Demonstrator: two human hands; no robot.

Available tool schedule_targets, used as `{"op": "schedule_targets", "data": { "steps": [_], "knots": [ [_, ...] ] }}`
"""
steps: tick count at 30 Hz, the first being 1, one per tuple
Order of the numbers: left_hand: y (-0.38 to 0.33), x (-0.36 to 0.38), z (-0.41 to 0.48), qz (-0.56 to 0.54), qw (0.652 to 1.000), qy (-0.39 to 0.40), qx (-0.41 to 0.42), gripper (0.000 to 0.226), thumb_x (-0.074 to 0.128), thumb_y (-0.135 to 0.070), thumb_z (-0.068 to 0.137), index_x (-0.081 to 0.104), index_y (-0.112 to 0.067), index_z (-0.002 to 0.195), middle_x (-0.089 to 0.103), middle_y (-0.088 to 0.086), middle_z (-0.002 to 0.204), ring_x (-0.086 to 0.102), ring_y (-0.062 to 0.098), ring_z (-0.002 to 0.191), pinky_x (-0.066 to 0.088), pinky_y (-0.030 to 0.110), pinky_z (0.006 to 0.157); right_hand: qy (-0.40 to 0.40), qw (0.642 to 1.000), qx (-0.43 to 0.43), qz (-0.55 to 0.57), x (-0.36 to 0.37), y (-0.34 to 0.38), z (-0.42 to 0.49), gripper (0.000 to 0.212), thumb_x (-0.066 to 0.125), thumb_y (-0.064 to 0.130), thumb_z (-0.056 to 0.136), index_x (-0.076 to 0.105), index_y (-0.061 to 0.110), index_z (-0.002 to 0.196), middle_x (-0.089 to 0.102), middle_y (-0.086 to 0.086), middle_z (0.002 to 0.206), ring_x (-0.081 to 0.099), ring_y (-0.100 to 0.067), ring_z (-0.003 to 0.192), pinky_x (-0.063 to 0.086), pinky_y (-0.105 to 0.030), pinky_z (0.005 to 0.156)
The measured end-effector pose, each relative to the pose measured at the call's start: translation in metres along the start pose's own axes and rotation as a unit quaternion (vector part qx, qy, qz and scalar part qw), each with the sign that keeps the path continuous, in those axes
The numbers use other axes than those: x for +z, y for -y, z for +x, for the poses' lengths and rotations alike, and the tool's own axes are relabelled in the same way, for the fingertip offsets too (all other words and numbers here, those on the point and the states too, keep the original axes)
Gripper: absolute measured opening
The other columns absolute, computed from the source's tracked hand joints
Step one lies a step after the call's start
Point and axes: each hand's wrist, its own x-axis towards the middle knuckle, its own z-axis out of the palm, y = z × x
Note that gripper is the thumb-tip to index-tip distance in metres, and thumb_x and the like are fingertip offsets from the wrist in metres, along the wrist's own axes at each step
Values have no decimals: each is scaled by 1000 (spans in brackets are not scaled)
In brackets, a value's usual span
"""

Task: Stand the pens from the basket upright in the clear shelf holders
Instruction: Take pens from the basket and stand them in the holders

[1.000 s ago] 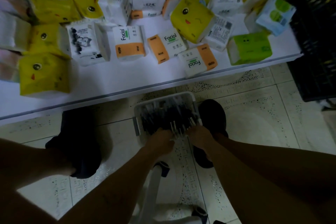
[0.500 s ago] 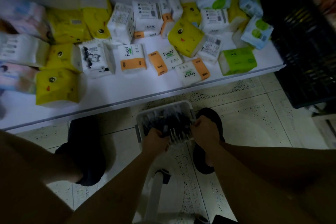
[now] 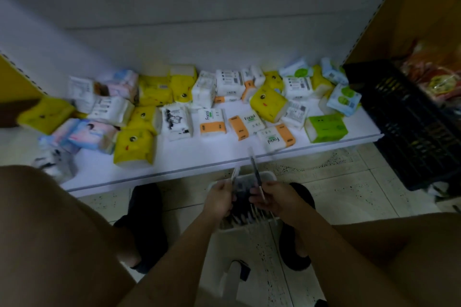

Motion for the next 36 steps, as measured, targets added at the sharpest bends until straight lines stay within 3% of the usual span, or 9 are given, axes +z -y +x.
{"op": "schedule_targets", "data": {
  "steps": [3,6,11,14,17,23,28,33,36],
  "knots": [
    [-20,-16,-16,5,993,-21,117,32,40,-29,102,56,-18,77,46,-7,48,41,8,42,35,28,52,35,999,-28,27,18,15,-13,25,34,3,101,58,6,95,58,-7,76,45,-14,54,35,-25,52],
    [-40,-27,-29,-71,988,-32,137,20,46,-20,101,61,-9,94,52,7,61,46,10,44,37,20,42,48,996,-61,49,32,30,-23,27,35,2,99,61,10,96,47,0,63,32,-10,47,25,-22,45],
    [-82,-47,-48,-78,977,-76,181,17,46,-15,100,60,-8,106,65,5,85,52,12,60,43,19,51,-30,979,-176,-96,60,55,-44,30,43,29,102,67,14,95,43,0,62,35,-13,48,34,-25,45],
    [-115,-62,-65,-56,967,-77,234,22,46,-32,101,60,-17,106,64,-1,83,49,10,59,42,20,51,-8,959,-269,-89,80,74,-63,27,42,23,103,62,9,91,46,-6,62,51,-14,47,53,-35,63],
    [-146,-75,-78,-37,951,-95,291,21,49,-40,97,63,-25,100,66,0,80,53,6,58,45,21,52,10,932,-347,-104,98,94,-84,24,40,16,103,63,10,102,54,-5,58,61,-16,56,57,-32,73],
    [-202,-103,-109,-81,924,-86,364,18,55,-20,97,65,-6,94,67,-1,73,61,8,61,54,26,63,29,904,-416,-93,124,142,-125,20,42,7,101,61,14,97,63,-7,78,58,-16,59,50,-29,57],
    [-242,-126,-144,-100,893,-58,435,8,55,-16,96,61,-17,101,71,6,78,66,16,66,56,31,68,44,877,-467,-102,144,177,-162,18,45,16,100,60,26,100,48,-1,67,32,-8,44,26,-23,43],
    [-275,-145,-183,-100,868,-64,482,4,56,-17,95,55,-14,97,71,12,86,72,23,75,55,31,70,-1,821,-559,-112,166,206,-192,26,46,31,101,68,29,86,43,10,49,36,-5,43,31,-26,50],
    [-299,-161,-204,-93,859,-72,499,6,56,-11,95,51,-10,99,70,16,89,73,25,75,58,34,72,22,811,-576,-97,181,226,-212,24,49,27,100,69,25,87,44,-1,56,41,-18,52,37,-32,51]
  ]
}}
